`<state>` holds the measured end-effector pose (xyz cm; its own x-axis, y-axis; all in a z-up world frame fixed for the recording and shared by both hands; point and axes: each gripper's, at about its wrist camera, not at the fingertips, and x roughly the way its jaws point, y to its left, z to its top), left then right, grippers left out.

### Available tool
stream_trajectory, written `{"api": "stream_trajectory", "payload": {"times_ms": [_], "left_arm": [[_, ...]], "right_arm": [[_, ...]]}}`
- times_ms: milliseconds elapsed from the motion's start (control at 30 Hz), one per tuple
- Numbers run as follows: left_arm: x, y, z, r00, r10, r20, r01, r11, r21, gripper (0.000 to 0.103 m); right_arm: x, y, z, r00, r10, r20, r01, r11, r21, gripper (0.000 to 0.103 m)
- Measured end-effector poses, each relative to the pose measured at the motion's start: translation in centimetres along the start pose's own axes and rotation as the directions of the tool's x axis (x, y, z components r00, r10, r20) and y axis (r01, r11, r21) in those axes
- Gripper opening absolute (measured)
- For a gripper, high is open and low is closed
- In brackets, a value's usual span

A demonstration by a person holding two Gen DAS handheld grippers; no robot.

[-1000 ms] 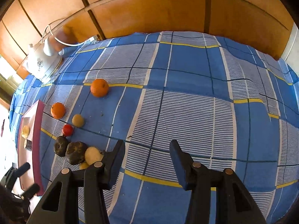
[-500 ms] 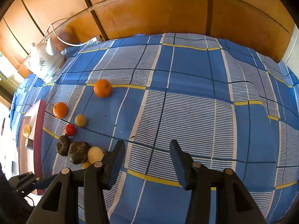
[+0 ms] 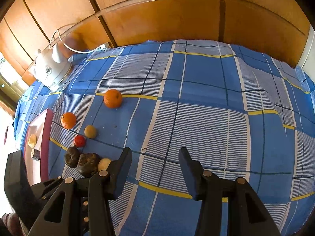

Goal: Organize fruits
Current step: 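Grasp a small yellow round fruit with the left gripper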

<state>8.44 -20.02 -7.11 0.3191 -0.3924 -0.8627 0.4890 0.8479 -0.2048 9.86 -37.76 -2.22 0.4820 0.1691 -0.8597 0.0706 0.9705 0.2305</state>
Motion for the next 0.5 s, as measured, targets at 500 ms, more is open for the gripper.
{"api": "stream_trajectory", "payload": {"times_ms": [500], "left_arm": [[-3.4,2.7,-4.7,0.999,0.028,0.038,-0.031,0.997,0.070,0.024]], "right_arm": [[0.2,0.6,-0.4,1.000,-0.025,0.000,0.025,0.998,-0.052,0.050]]}}
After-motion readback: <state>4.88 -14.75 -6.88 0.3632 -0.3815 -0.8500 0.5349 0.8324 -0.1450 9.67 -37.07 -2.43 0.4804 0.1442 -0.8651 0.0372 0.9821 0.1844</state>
